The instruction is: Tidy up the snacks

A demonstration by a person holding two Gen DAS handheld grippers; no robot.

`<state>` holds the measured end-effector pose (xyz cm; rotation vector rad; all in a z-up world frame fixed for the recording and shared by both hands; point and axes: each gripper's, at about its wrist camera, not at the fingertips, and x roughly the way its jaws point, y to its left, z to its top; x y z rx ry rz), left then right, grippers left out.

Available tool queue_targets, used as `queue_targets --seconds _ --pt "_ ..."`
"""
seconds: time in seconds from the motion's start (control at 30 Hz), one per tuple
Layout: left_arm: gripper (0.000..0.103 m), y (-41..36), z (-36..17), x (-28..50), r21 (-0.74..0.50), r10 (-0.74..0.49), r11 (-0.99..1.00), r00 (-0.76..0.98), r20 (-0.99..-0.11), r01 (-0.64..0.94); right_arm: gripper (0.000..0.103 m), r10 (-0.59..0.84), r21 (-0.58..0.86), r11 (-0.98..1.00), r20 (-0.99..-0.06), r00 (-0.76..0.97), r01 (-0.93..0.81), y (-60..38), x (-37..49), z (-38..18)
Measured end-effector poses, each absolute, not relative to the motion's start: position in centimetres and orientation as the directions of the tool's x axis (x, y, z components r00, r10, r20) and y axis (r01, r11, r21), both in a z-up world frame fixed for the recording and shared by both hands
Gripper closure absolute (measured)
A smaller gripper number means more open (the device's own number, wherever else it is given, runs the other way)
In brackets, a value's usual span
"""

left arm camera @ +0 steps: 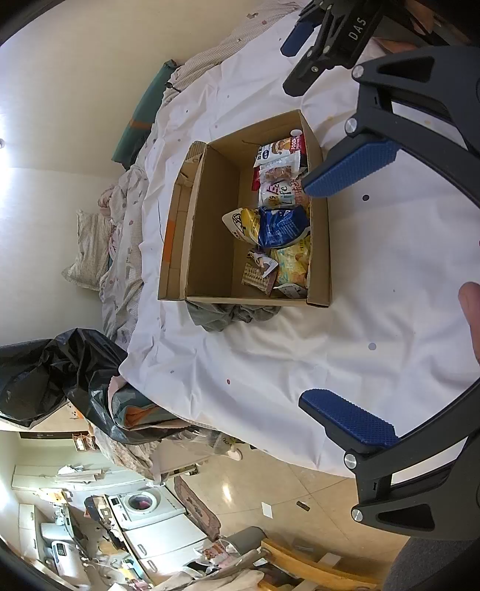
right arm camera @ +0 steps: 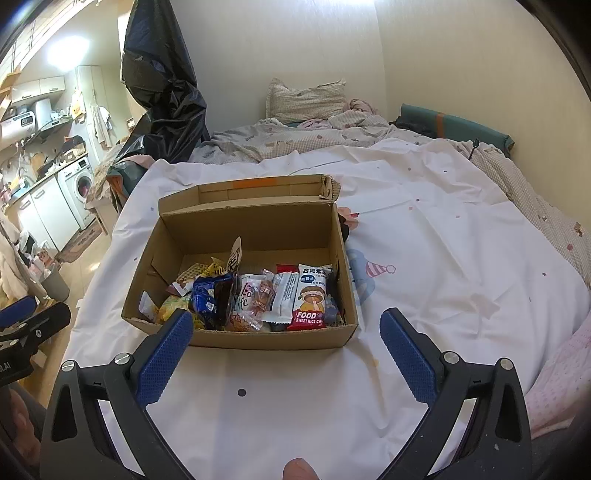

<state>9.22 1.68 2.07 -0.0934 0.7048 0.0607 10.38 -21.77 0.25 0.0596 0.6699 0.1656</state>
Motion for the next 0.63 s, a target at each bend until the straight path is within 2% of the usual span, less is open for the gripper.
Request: queue_targets --seconds 0.63 --pt "0.0 1.74 1.39 9.26 -0.087 0.0 0.993 0.744 -0.668 -0.078 0.0 0.178 0.107 0.984 -0.606 0.775 -0.142 -21.49 10.6 0.07"
